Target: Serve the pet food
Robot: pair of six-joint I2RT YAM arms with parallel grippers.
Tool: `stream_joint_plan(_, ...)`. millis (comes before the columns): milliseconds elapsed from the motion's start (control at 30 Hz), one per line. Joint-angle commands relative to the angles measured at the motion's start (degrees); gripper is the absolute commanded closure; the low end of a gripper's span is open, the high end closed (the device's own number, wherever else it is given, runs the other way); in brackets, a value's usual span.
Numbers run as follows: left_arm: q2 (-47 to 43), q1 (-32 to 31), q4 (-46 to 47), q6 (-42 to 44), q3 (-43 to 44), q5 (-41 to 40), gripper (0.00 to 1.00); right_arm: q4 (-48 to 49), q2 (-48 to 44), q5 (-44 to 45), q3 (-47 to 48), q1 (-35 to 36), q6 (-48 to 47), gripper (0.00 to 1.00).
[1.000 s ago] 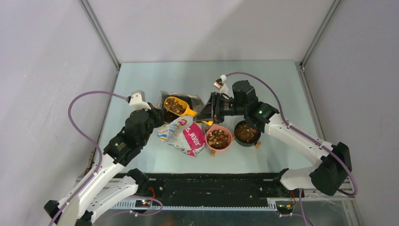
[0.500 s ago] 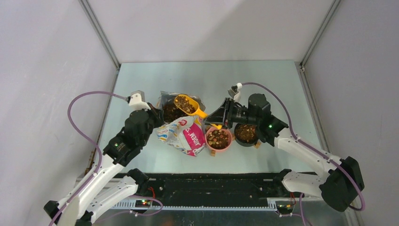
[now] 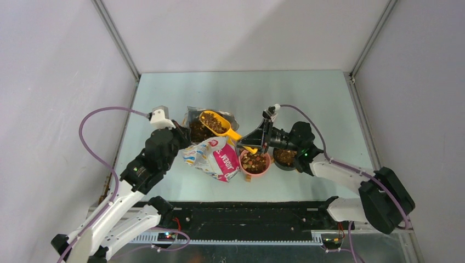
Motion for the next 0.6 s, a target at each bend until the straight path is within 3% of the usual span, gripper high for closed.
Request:
stream_joint_plan(0,-0.5,0.1,-0.3,1.0,-0.7,0.9,1.00,25.0,3.9,-3.3,-1.9,-0.2,9.2,1.00)
stream_joint_plan(267,-0.6,0.1,-0.6,1.1,-0.6,0.5,1.00,19.3,2.6,-0.9,-1.9,-0.3,5.5,1.00)
stream_joint_plan(567,0.0,0.1,-0.4,1.0,-0.5,0.9,1.00,-3.2,-9.5,3.9,-0.9,-1.1,-5.1,1.00)
